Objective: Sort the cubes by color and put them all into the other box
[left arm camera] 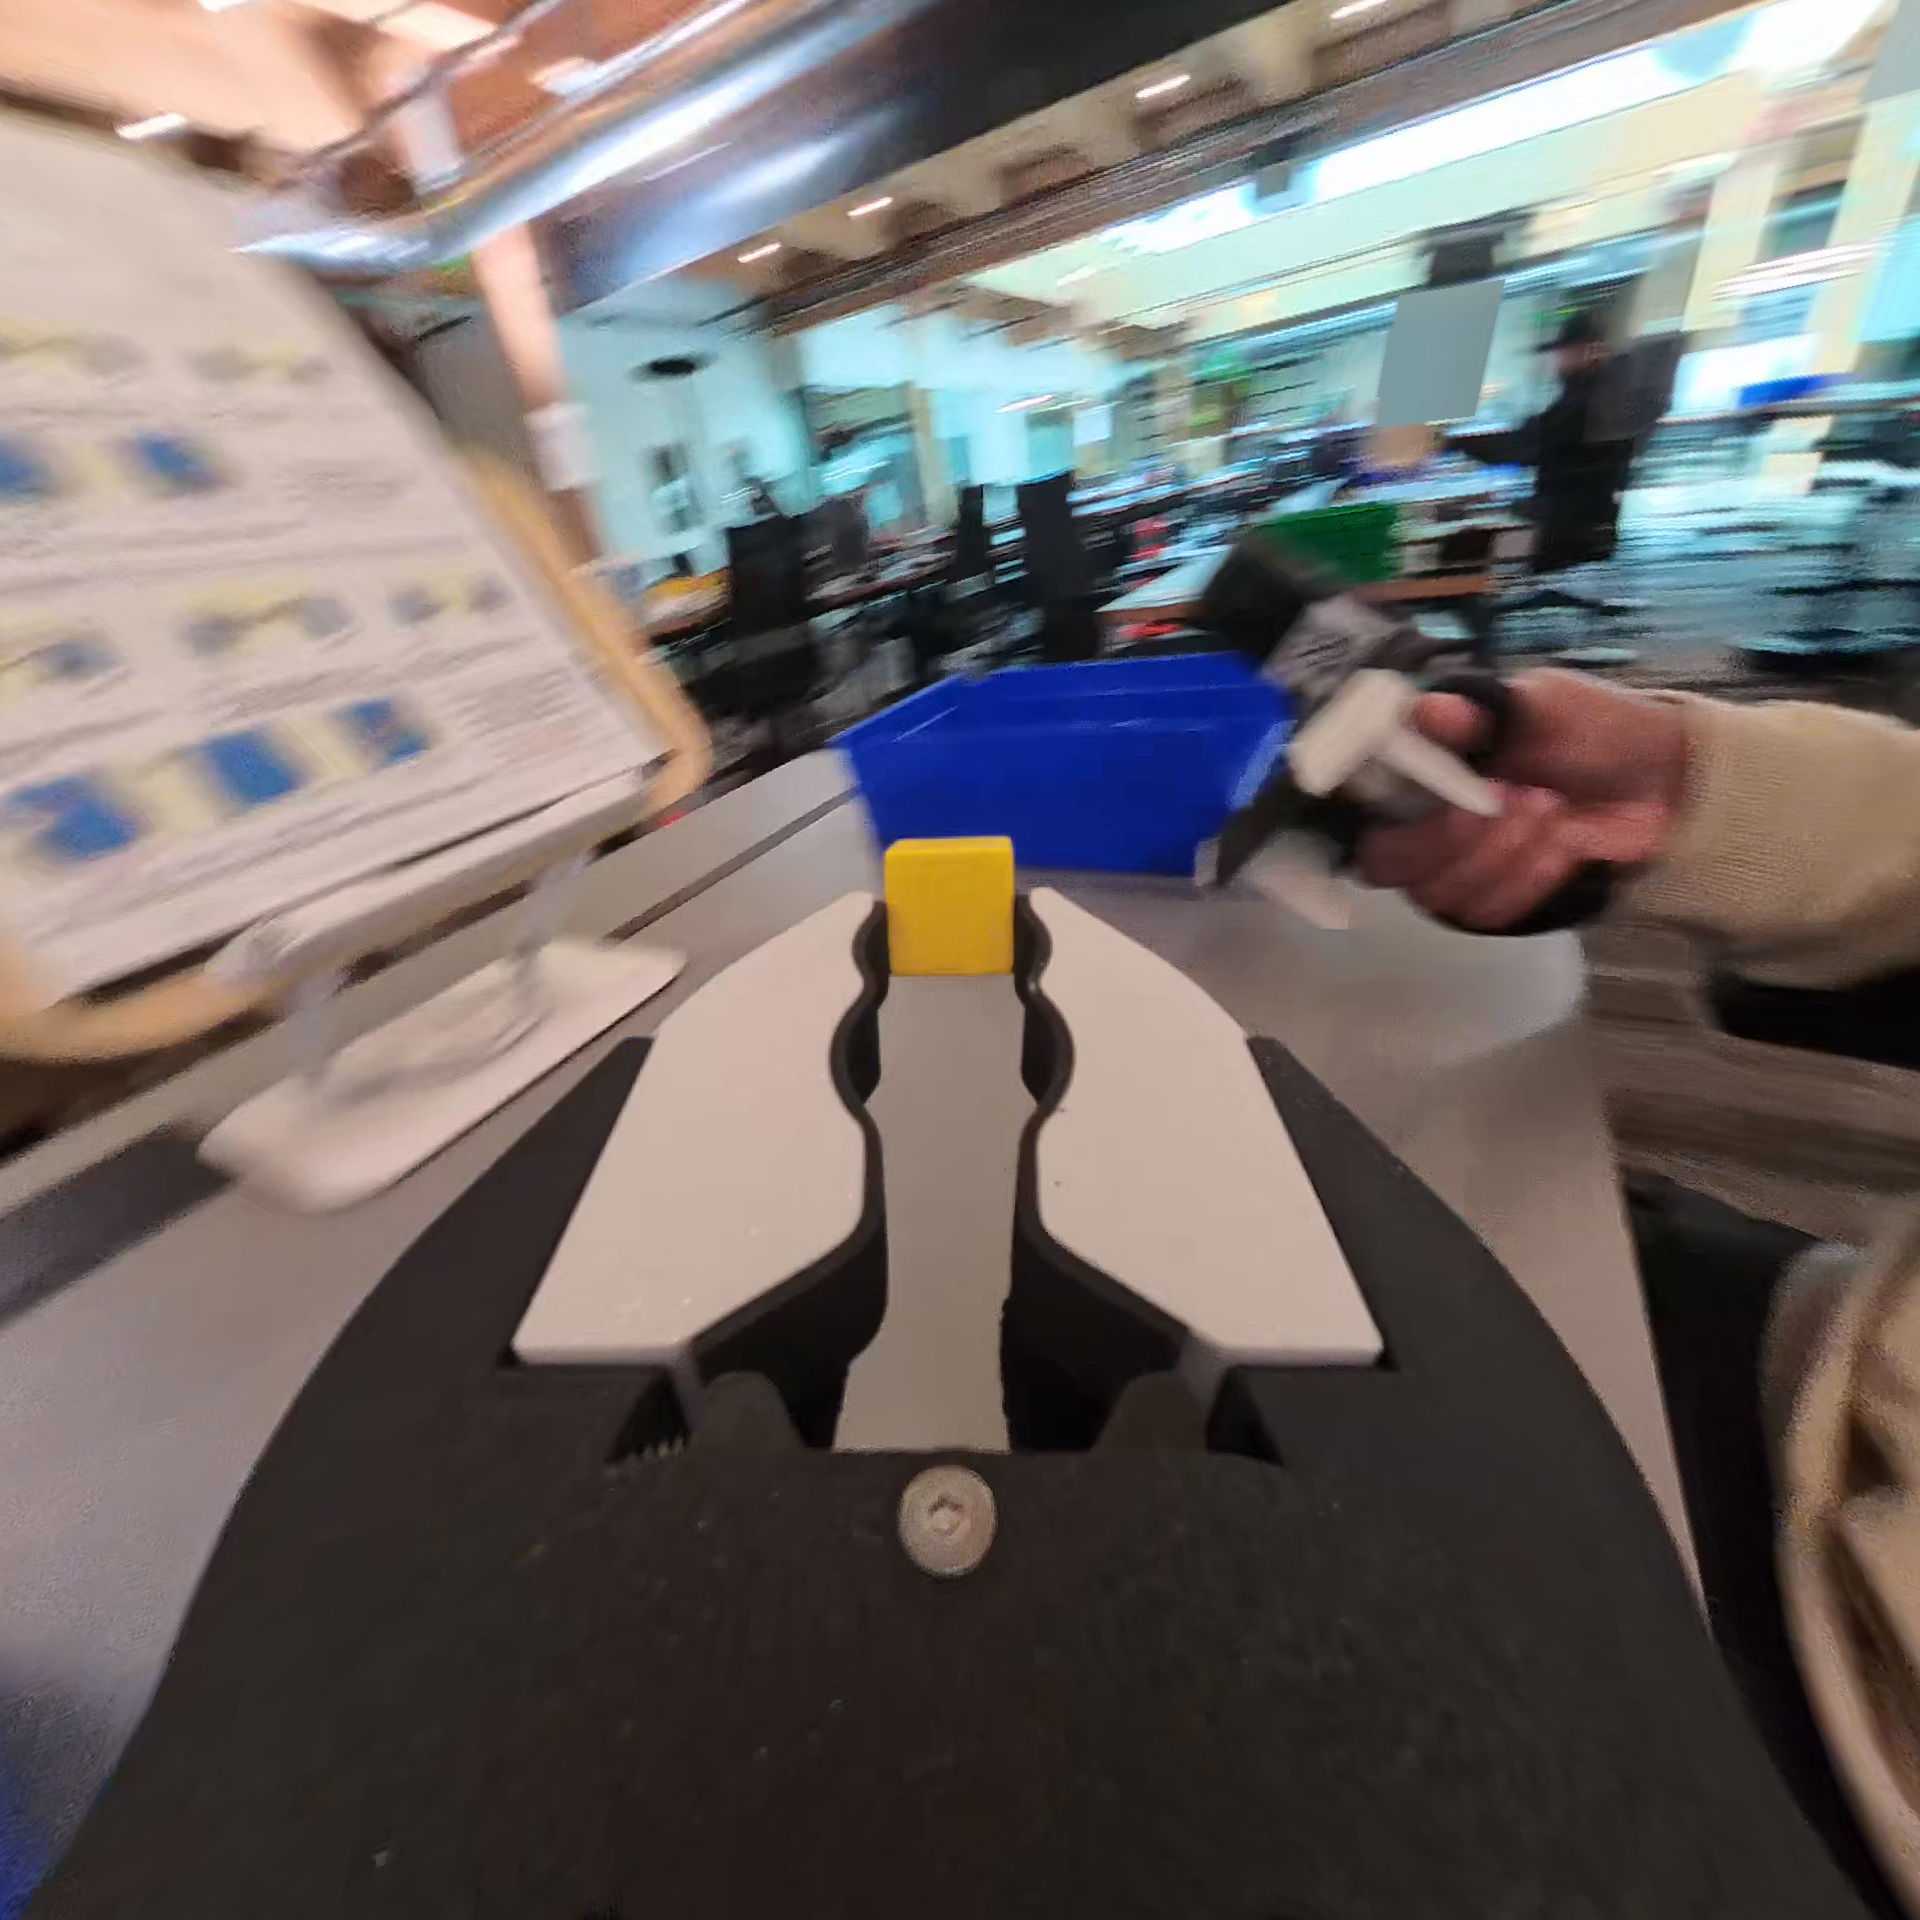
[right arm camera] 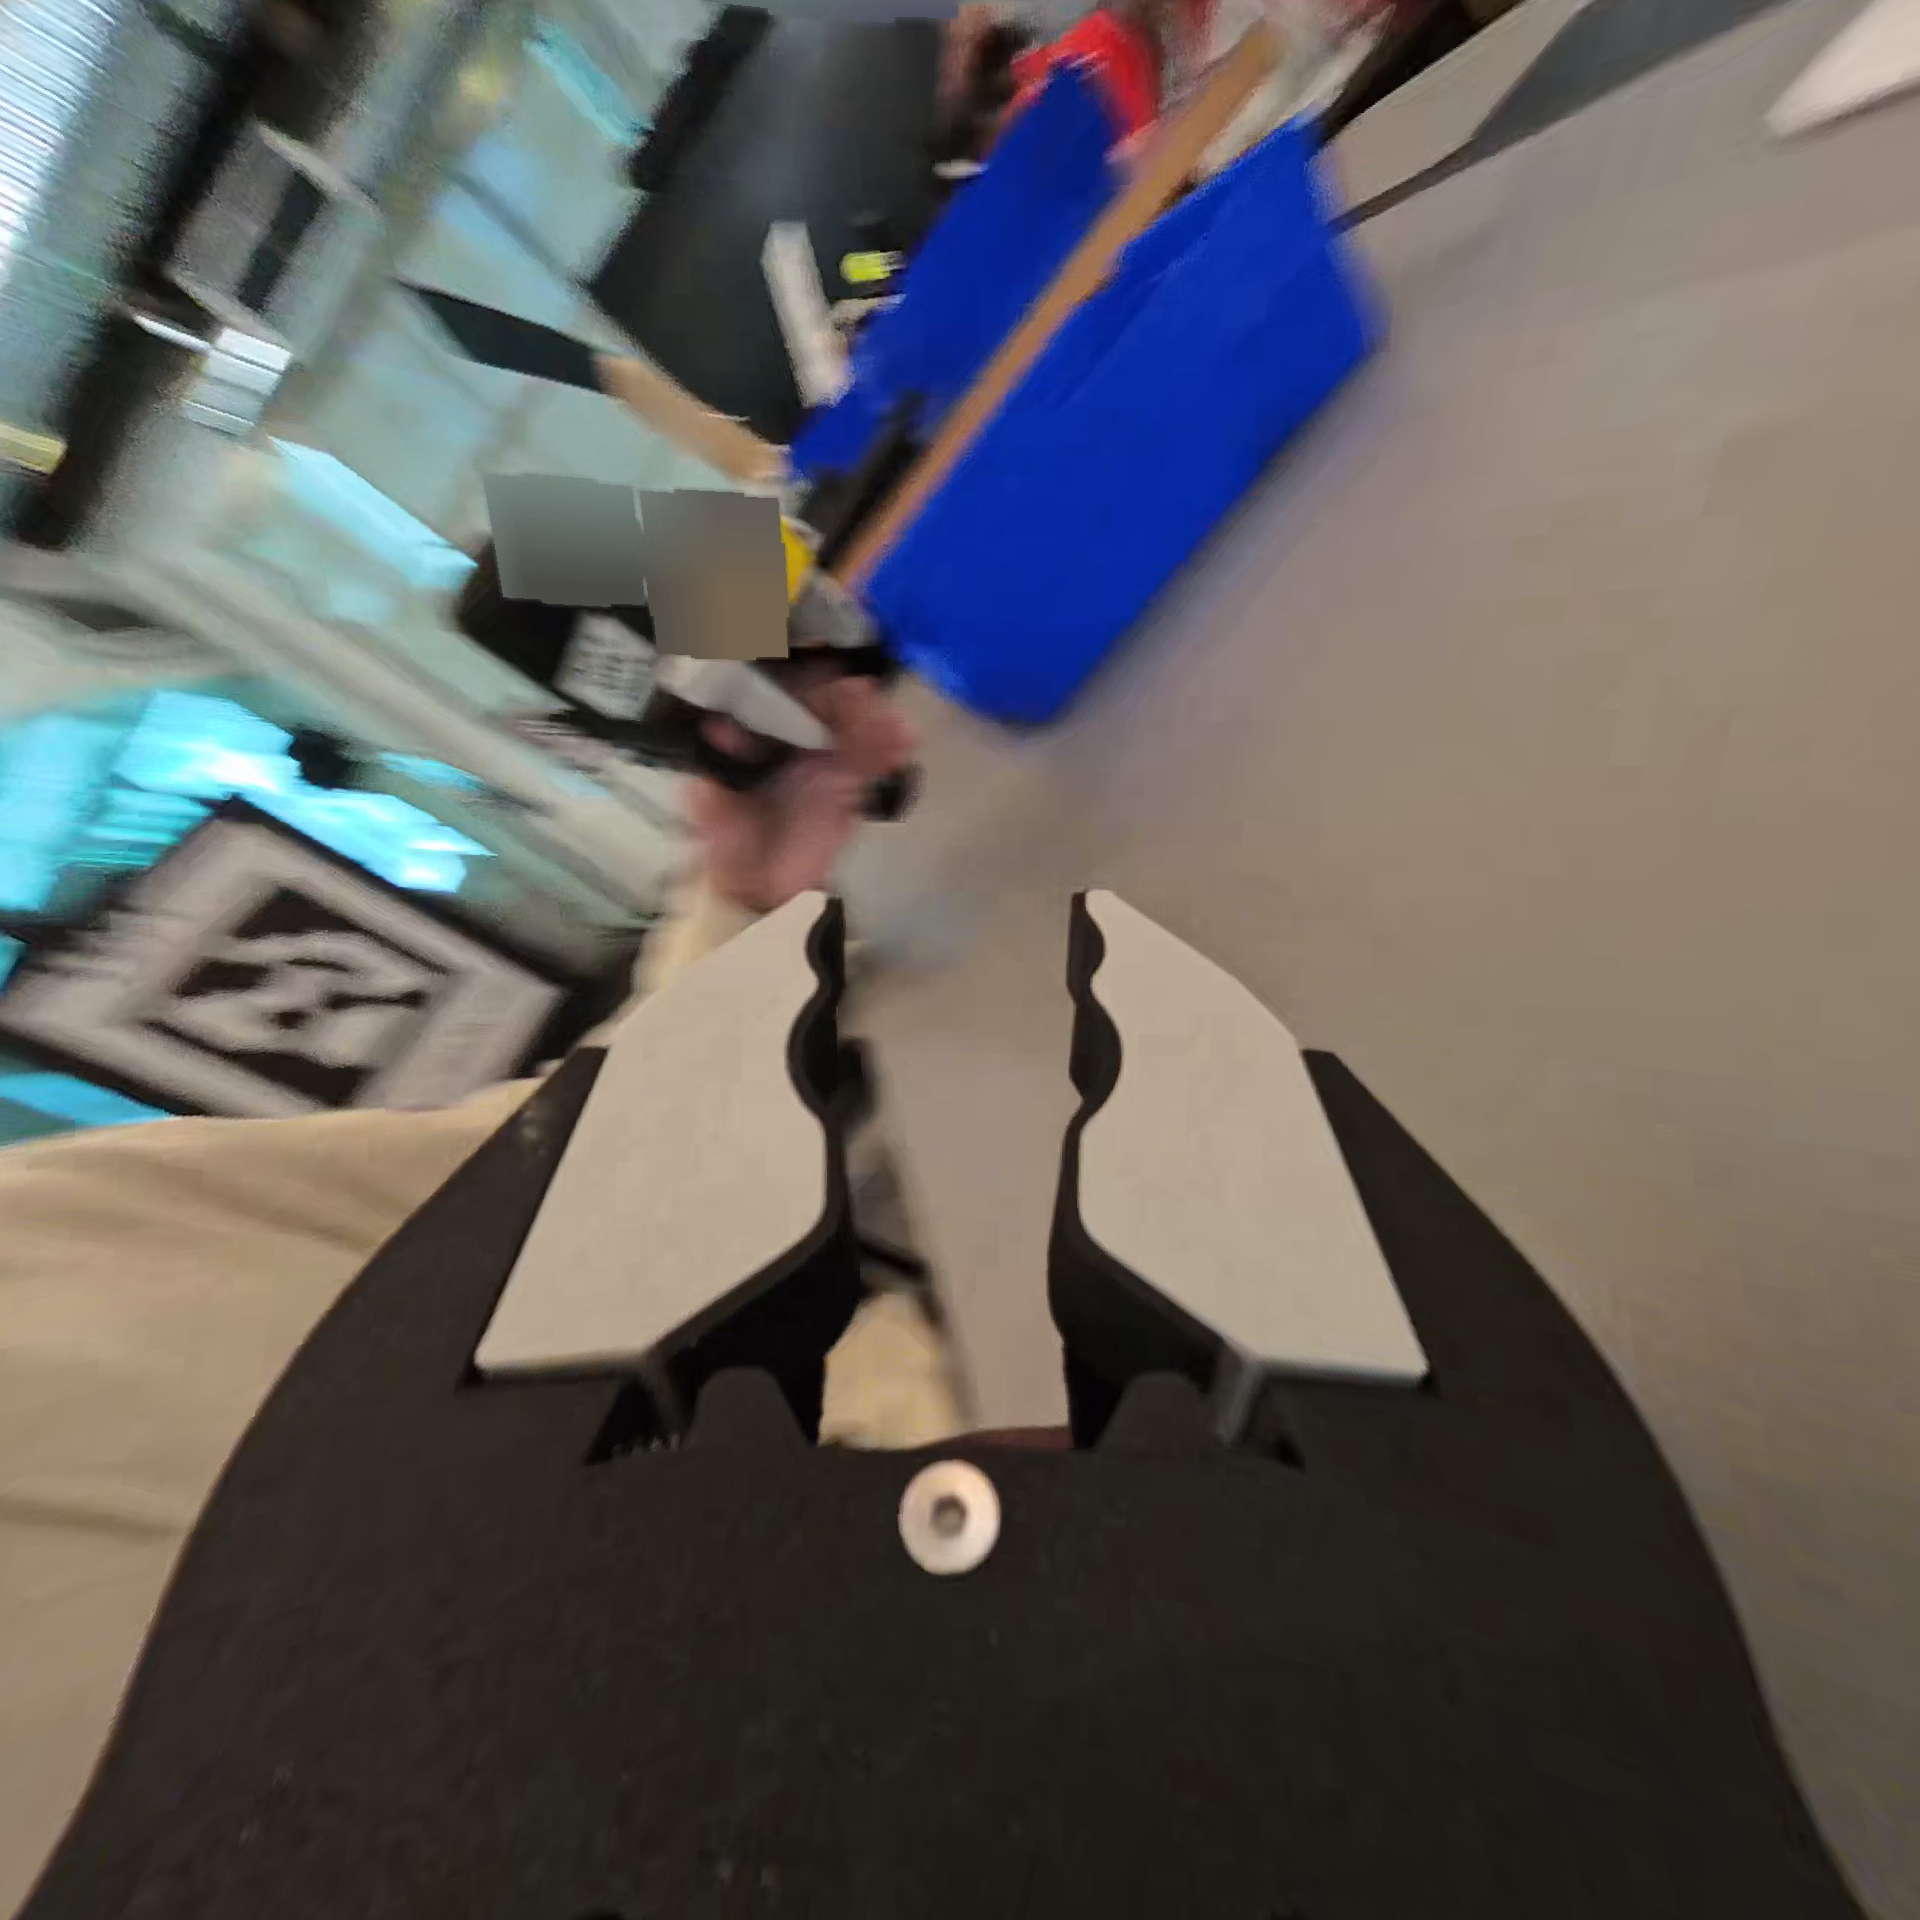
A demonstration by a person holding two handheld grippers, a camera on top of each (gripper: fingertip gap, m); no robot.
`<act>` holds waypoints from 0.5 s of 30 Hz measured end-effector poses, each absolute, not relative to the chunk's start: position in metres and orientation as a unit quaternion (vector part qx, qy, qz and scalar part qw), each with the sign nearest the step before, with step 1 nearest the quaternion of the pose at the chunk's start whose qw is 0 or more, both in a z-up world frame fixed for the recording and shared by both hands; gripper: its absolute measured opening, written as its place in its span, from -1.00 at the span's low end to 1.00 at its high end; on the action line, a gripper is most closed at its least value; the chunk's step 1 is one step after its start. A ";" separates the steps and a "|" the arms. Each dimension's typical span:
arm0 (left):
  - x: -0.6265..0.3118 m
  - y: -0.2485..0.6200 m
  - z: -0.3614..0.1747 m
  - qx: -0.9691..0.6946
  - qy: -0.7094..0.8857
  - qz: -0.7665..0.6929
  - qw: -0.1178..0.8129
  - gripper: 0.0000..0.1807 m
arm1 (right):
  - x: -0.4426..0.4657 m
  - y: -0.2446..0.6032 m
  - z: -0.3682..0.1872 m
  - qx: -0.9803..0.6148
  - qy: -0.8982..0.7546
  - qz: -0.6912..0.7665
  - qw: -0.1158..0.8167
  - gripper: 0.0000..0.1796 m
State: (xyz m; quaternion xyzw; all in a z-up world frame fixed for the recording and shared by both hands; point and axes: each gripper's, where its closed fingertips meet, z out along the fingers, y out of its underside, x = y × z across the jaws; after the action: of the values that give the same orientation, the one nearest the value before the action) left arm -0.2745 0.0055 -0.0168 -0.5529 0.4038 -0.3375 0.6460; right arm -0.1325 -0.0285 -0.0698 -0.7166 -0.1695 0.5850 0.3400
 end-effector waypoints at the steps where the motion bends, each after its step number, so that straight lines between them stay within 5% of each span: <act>1: -0.254 0.000 -0.012 -0.522 0.440 -0.362 0.635 -0.75 | -0.144 -0.030 -0.057 -0.687 -0.153 0.649 0.288 -0.51; 5: -0.193 -0.002 -0.011 -0.461 0.524 -0.382 0.606 -0.75 | -0.167 -0.022 -0.015 -0.566 -0.073 0.805 0.164 -0.49; 11: -0.142 -0.011 -0.039 -0.431 0.584 -0.391 0.566 -0.76 | -0.167 -0.015 -0.029 -0.550 -0.038 0.821 0.147 -0.40; 15: -0.126 -0.005 -0.058 -0.446 0.593 -0.378 0.554 -0.76 | -0.152 -0.011 -0.043 -0.538 -0.030 0.828 0.159 -0.75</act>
State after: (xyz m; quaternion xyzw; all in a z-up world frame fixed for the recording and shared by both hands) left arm -0.1264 -0.0054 -0.0583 -0.4459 0.5925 -0.3783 0.5541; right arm -0.1521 -0.0106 -0.0430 -0.5377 -0.0304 0.8275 0.1585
